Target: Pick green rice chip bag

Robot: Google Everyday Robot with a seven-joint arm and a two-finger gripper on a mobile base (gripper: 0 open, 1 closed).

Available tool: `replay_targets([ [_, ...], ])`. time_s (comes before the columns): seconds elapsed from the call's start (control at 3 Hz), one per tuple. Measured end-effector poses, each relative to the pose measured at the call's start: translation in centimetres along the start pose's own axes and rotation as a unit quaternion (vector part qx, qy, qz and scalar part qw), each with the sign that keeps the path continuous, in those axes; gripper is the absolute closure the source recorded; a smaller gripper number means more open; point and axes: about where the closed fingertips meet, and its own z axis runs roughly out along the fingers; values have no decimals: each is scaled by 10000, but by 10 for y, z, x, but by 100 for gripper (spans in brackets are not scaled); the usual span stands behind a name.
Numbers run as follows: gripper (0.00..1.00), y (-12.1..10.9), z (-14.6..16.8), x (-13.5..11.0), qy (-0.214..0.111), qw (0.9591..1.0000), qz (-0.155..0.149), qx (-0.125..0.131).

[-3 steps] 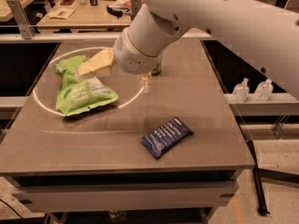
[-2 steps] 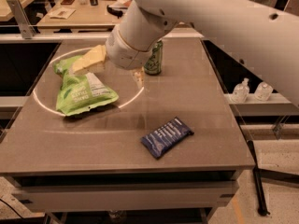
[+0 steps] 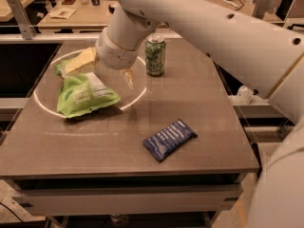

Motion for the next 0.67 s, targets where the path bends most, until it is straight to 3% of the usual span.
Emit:
replay_targets([
  [0.67,0,-6,28,-27,251,9995,170,-46],
])
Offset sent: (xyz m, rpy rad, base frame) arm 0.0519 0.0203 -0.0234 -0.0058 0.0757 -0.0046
